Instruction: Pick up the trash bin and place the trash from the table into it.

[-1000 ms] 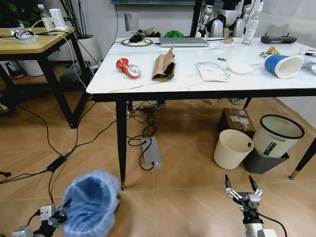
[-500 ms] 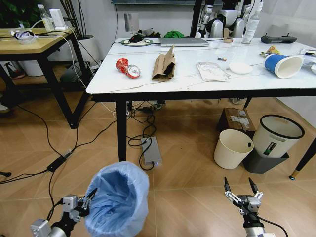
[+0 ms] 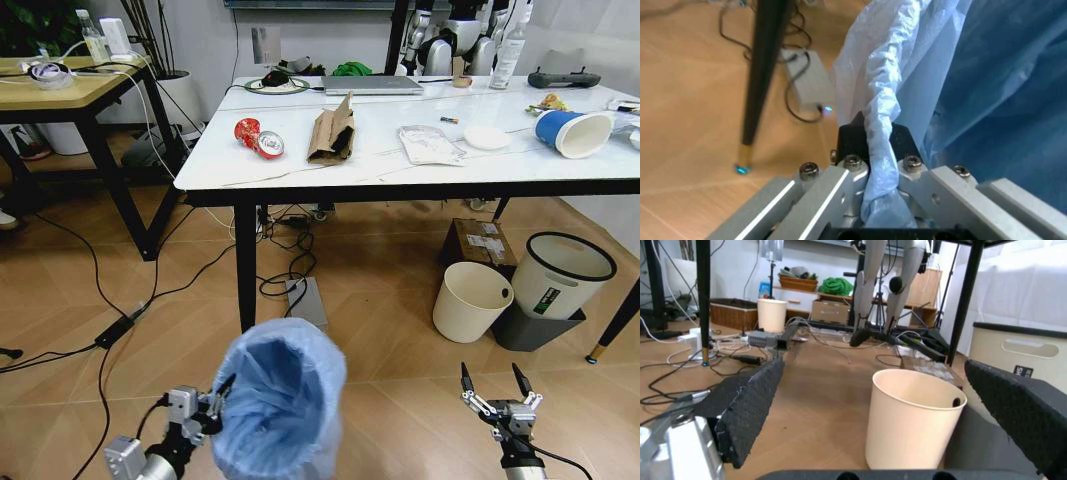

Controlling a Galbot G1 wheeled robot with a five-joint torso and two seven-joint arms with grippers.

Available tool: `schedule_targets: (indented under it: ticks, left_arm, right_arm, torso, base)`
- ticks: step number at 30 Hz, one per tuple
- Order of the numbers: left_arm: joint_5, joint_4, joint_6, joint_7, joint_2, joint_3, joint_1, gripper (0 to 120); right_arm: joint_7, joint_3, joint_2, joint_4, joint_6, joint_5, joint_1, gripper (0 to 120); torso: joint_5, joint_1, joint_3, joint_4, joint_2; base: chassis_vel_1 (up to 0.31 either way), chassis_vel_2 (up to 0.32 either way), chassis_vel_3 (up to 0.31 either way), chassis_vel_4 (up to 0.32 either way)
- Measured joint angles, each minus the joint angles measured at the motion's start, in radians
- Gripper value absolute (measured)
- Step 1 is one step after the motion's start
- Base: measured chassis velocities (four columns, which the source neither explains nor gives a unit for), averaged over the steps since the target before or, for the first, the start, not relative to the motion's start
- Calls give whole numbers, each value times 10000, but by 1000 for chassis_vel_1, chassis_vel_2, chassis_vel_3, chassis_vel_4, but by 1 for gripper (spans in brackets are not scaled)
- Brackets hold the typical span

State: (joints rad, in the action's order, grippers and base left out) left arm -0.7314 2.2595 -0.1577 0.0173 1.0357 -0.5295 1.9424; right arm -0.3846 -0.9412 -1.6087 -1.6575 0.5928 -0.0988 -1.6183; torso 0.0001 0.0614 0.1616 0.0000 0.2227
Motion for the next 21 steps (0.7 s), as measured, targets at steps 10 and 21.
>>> schedule_targets:
  ticks: [10, 21]
  left_arm:
    - [-1142, 991, -522, -2103, -358, 623, 186, 0]
    - [-1261, 773, -534, -2114, -533, 301, 273, 0]
  right_arm:
    - [151, -83, 2, 111, -24, 193, 61, 100]
    - [190, -53, 4, 103, -59, 215, 120, 100]
  torso:
    - [0, 6, 23, 0, 31]
    - [-1, 103, 289, 0, 395]
  base:
    - [0, 0, 0, 0]
    - [0, 0, 0, 0]
